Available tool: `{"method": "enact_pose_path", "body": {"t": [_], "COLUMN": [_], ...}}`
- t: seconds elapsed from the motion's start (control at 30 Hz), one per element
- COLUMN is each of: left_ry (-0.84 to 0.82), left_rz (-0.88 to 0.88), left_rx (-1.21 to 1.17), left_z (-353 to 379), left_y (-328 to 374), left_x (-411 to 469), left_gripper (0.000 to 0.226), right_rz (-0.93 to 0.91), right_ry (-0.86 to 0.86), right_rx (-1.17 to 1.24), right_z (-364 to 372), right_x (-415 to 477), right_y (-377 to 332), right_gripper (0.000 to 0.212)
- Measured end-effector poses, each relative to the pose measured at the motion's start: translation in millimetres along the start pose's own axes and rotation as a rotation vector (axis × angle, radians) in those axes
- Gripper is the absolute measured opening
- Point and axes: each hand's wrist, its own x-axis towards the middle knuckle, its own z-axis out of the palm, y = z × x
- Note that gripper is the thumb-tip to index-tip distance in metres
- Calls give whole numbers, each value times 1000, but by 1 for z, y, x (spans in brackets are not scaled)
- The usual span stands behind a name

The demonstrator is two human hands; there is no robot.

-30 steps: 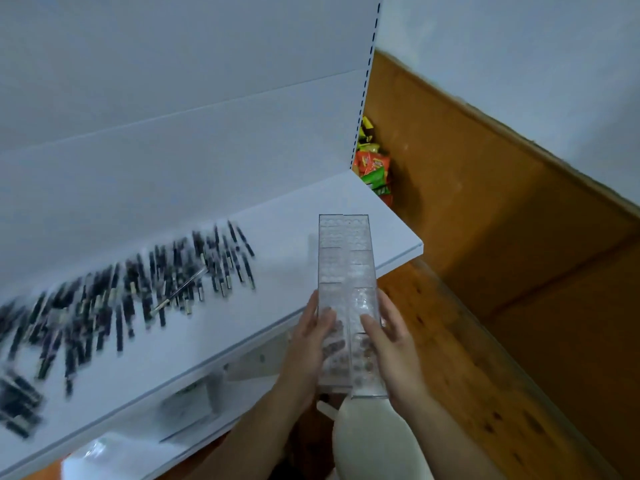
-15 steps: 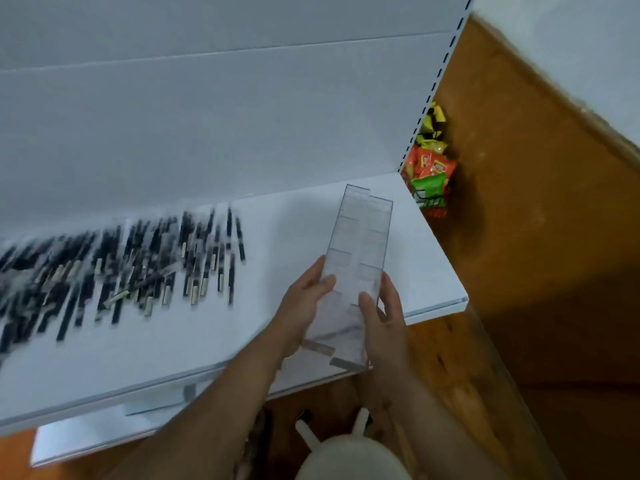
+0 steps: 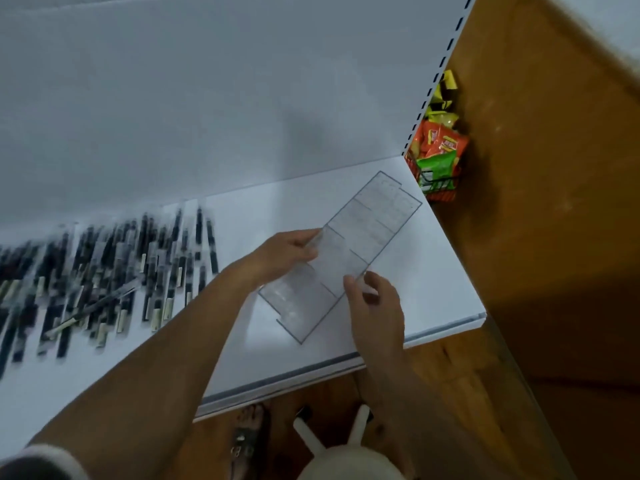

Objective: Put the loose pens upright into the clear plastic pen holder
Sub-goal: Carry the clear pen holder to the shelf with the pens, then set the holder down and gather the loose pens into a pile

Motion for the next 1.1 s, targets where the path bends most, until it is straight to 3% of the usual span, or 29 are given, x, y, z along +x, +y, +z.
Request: {"method": "enact_pose_path", "body": {"t": [0.07,0.13,0.17,0.23,0.33,0.47,0.53,0.67,0.77,0.97,1.1], "left_ry": [198,576,746,892,817,707,672,669,646,513,571], "left_rz": [76,93,75,-4,-119,-61,-44,14,40,29,43], "left_rx": [14,-136,-242,-434,-587,-617,-626,-631,-616,-615,-636], "left_z": [1,13,22,43,75,83,64,17,-5,-18,-6], "left_y": [-2,-13,-21,-35,-47,-41,-39,-33,-27,-34,-40], "left_x": [-5,-27,-42,-70,-85,-70,-55,-23,-4,4,-3], "left_gripper": [56,53,52,55,60,60,59,56,53,54,55], "right_rz": [-80,-212,-271,-328,-271,-175,-148,-220,-102,-87,-9], "right_ry": [128,262,301,292,106,-170,-142,27,70,46,45], "right_rx": [-41,-46,-46,-73,-202,-132,-42,-211,11,-40,76], "right_z": [-10,-20,-24,-31,-38,-41,-44,-53,-49,-51,-51], "right_x": [18,47,66,106,158,184,181,157,144,143,144], "right_y": [-11,-27,-37,-56,-71,-66,-59,-38,-33,-44,-52], "right_gripper": [31,24,26,41,61,56,48,41,43,42,43]}}
